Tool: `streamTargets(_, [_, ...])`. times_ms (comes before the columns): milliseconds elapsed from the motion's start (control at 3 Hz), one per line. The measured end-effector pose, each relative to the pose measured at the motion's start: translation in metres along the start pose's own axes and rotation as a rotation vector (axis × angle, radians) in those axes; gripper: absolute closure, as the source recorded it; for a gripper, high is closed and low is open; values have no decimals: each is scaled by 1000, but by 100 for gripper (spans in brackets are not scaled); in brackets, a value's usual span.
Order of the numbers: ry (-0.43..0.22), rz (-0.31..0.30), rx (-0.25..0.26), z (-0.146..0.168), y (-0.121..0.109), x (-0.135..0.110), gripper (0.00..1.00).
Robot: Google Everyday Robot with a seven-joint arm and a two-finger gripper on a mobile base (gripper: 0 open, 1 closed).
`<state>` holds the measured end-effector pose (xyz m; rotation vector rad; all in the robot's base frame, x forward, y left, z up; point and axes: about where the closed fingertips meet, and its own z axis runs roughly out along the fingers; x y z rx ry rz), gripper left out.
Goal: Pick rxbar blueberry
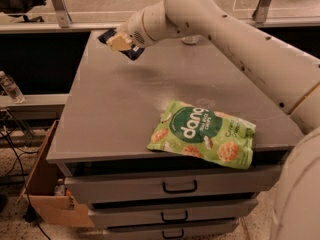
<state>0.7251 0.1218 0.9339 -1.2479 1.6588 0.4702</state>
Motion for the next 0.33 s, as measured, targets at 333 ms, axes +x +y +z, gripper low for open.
streamTargets(333, [0, -5, 8, -6, -4, 4, 100])
